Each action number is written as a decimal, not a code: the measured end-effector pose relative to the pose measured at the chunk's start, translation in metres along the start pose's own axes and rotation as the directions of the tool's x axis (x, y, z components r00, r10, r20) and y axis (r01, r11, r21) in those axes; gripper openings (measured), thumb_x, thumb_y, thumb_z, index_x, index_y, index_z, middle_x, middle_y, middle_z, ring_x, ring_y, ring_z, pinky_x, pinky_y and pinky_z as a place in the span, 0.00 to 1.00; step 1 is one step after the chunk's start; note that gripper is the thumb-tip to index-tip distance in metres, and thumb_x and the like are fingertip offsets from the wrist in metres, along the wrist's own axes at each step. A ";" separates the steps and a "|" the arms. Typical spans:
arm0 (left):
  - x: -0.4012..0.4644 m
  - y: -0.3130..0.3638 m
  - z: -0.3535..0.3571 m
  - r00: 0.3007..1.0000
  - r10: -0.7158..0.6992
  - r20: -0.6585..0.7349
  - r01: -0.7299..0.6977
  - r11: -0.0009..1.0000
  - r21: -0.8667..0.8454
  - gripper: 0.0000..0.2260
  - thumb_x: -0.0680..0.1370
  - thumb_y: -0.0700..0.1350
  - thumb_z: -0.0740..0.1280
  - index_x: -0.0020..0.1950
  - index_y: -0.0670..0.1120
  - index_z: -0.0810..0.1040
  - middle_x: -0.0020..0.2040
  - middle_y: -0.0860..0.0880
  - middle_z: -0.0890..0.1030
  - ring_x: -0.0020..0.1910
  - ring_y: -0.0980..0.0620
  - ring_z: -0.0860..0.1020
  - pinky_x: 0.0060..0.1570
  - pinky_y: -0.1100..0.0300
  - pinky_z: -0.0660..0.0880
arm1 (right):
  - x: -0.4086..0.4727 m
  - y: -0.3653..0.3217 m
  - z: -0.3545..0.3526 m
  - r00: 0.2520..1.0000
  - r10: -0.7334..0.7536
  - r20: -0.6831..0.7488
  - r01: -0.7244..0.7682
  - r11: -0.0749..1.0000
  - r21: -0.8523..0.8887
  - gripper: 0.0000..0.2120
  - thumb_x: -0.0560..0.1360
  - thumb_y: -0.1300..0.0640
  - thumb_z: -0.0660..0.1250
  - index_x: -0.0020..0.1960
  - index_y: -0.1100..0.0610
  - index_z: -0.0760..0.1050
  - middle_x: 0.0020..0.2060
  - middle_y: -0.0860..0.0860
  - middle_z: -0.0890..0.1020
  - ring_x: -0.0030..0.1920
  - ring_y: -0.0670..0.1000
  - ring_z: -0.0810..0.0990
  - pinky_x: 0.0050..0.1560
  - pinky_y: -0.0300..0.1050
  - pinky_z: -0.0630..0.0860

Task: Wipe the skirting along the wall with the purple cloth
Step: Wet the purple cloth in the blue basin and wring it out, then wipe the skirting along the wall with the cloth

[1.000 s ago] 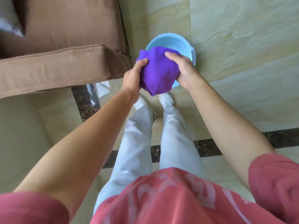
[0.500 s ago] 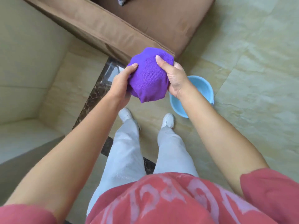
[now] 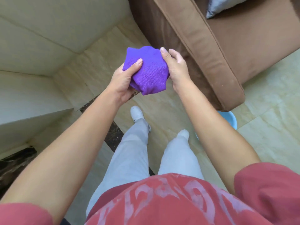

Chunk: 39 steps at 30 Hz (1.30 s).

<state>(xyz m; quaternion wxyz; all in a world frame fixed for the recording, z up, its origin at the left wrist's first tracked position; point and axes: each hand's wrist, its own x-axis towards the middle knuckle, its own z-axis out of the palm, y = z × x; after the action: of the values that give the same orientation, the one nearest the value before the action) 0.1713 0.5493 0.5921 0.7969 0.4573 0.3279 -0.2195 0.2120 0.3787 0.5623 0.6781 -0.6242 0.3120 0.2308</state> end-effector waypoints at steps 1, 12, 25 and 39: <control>0.004 0.011 -0.010 1.000 0.015 -0.020 -0.016 1.000 -0.008 0.20 0.77 0.41 0.72 0.68 0.39 0.75 0.64 0.40 0.81 0.60 0.43 0.81 0.61 0.48 0.78 | 0.007 0.001 0.010 0.999 0.026 -0.024 -0.026 1.000 -0.011 0.35 0.70 0.40 0.74 0.71 0.54 0.70 0.55 0.47 0.83 0.54 0.47 0.84 0.55 0.48 0.83; 0.097 0.106 -0.084 0.993 0.023 -0.118 -0.013 0.996 0.092 0.17 0.75 0.49 0.74 0.61 0.43 0.80 0.58 0.45 0.85 0.59 0.48 0.83 0.58 0.53 0.79 | 0.095 -0.050 0.128 0.857 0.278 0.434 -0.306 0.952 -0.006 0.28 0.73 0.31 0.65 0.65 0.48 0.78 0.58 0.50 0.86 0.57 0.54 0.86 0.52 0.61 0.83; 0.278 0.134 -0.157 0.912 0.107 -0.395 -0.102 0.994 0.033 0.20 0.78 0.38 0.69 0.70 0.42 0.70 0.61 0.43 0.80 0.51 0.50 0.82 0.49 0.58 0.81 | 0.286 -0.028 0.239 0.942 0.163 0.292 -0.182 0.983 0.039 0.10 0.76 0.67 0.69 0.57 0.62 0.76 0.54 0.62 0.82 0.54 0.59 0.82 0.61 0.59 0.78; 0.617 -0.011 -0.329 0.876 0.237 -0.419 -0.142 0.959 0.245 0.10 0.78 0.37 0.70 0.59 0.43 0.80 0.49 0.45 0.84 0.46 0.51 0.82 0.53 0.55 0.81 | 0.624 0.178 0.296 0.975 0.046 0.217 0.007 0.971 -0.238 0.12 0.70 0.72 0.69 0.45 0.55 0.77 0.40 0.56 0.82 0.44 0.56 0.81 0.47 0.51 0.79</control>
<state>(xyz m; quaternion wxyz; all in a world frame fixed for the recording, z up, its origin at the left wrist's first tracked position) 0.4832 0.8008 0.0185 0.6665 0.6058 0.4299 -0.0628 0.5626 0.6449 0.0013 0.6267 -0.6680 0.2112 0.3411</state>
